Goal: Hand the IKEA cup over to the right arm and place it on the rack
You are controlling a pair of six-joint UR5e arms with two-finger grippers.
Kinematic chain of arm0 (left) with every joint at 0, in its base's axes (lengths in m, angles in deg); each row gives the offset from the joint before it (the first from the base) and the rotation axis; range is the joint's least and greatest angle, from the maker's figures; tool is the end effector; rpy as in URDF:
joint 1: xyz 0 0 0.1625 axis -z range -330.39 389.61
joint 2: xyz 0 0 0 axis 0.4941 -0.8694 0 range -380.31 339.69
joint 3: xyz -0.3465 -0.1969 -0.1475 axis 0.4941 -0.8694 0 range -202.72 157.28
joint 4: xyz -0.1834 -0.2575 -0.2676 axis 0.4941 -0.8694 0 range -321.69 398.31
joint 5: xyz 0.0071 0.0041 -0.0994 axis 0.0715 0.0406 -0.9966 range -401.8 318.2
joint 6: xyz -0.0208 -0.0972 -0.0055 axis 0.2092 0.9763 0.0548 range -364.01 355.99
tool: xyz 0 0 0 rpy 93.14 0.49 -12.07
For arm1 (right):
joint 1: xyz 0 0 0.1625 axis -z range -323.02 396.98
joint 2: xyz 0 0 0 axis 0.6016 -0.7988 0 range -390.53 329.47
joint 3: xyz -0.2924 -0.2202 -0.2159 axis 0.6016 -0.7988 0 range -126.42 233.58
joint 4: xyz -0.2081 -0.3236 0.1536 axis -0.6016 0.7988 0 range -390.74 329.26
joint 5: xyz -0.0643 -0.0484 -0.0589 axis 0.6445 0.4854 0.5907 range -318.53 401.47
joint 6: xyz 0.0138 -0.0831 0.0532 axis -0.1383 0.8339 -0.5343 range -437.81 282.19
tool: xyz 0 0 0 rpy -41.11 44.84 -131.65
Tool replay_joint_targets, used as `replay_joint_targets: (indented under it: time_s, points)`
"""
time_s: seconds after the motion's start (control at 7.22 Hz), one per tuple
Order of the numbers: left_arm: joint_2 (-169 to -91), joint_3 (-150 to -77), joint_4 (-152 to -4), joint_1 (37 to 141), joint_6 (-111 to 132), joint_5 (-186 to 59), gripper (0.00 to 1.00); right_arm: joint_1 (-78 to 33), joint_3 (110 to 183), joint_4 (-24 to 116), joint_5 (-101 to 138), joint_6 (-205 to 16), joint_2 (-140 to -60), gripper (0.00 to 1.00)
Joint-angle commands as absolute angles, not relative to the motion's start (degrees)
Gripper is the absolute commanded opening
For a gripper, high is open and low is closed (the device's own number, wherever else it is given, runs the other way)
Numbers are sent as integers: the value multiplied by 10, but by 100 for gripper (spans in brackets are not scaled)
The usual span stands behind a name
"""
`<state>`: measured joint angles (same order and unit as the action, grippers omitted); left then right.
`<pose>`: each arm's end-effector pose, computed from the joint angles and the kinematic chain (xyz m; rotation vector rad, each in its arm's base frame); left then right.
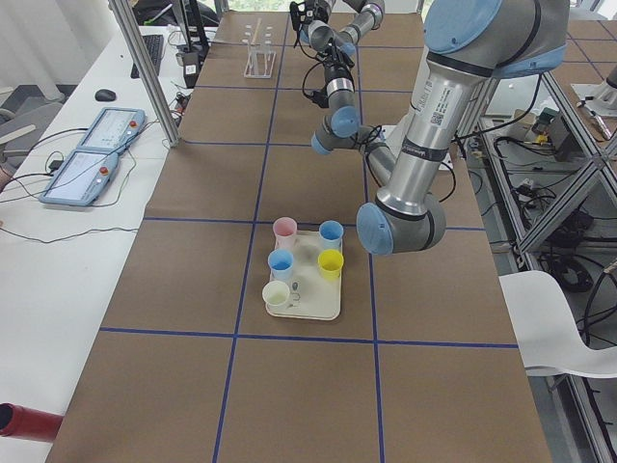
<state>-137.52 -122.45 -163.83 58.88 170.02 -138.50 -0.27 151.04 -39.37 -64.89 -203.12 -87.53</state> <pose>0.3531 -0.3373 0.1686 -1.2803 2.3768 -0.5366 -0.3479 -0.3968 0.1268 -0.0877 -2.3951 0.2510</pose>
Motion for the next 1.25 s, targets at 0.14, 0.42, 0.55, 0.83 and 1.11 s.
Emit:
replay_joint_targets:
  time_s: [0.14,0.42,0.55,0.83,1.11]
  points:
    - [-1378,-1219,-1638,588,1699,-1366,31,-1,1509,-403,-649,-2029,-878,43]
    - [-1372,-1223,-1637,587,1695,-1337,100,-3,1511,-403,-642,-2027,-879,35]
    - [-1369,-1226,-1638,595,1693,-1336,100,-5,1511,-403,-625,-2026,-881,31]
    - [-1334,-1227,-1635,615,1622,-1338,100,-7,1503,-401,-584,-1992,-907,29]
    - [-1295,-1220,-1624,657,1545,-1344,100,-33,1469,-398,-571,-1929,-950,26]
